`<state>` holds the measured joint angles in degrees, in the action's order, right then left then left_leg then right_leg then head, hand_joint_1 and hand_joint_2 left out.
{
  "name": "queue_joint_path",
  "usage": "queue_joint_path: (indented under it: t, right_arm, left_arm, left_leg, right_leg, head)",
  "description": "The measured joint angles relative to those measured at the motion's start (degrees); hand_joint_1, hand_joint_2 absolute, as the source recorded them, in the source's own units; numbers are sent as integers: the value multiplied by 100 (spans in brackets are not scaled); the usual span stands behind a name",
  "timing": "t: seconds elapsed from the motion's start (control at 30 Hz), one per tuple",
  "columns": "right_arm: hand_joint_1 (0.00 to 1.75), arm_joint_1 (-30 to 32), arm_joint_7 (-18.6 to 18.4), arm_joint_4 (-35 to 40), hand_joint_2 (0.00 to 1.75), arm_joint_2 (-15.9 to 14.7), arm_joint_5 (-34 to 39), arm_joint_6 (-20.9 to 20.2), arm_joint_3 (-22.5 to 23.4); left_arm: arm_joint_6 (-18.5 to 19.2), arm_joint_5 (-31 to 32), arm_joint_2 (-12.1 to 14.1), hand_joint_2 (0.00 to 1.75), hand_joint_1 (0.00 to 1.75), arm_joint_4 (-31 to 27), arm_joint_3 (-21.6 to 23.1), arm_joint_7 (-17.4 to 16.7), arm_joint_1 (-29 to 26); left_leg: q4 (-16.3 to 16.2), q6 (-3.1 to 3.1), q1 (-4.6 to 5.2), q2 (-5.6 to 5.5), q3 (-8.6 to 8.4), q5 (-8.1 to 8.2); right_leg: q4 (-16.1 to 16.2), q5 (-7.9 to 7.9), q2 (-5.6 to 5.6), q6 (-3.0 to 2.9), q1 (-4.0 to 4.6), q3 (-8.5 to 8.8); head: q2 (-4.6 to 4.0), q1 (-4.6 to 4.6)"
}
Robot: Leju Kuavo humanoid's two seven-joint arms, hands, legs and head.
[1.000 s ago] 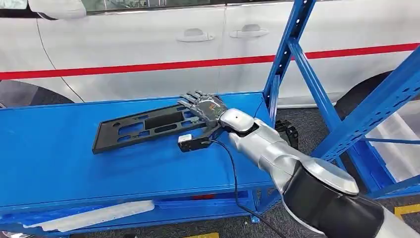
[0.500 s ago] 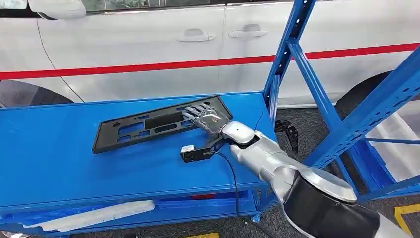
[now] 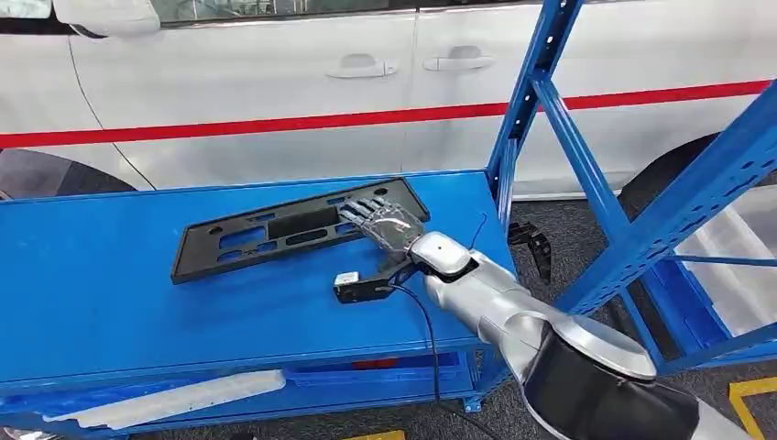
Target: Take the parts from the cabinet and place them on the table.
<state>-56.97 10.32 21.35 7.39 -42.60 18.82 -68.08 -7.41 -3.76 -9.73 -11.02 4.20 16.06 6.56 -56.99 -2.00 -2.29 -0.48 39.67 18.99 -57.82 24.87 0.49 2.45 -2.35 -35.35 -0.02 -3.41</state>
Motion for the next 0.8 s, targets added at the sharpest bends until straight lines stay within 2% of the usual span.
queue_joint_path:
  t: [0.43, 0.8]
  right_arm:
    - [0, 47, -212, -37, 175, 465, -105, -127, -50]
    - [0, 65, -328, -120, 175, 664, -240, -105, -87]
  left_arm:
    - [20, 31, -66, 0, 0, 0, 15, -13, 59]
    - [72, 22, -66, 0, 0, 0, 17, 48, 56]
  left_leg:
    - [0, 0, 0, 1, -1, 0]
    - [0, 0, 0, 1, -1, 0]
  right_leg:
    - [0, 1, 1, -1, 0, -2]
    - [0, 1, 1, -1, 0, -4]
  head:
    - [0, 0]
    - [0, 0]
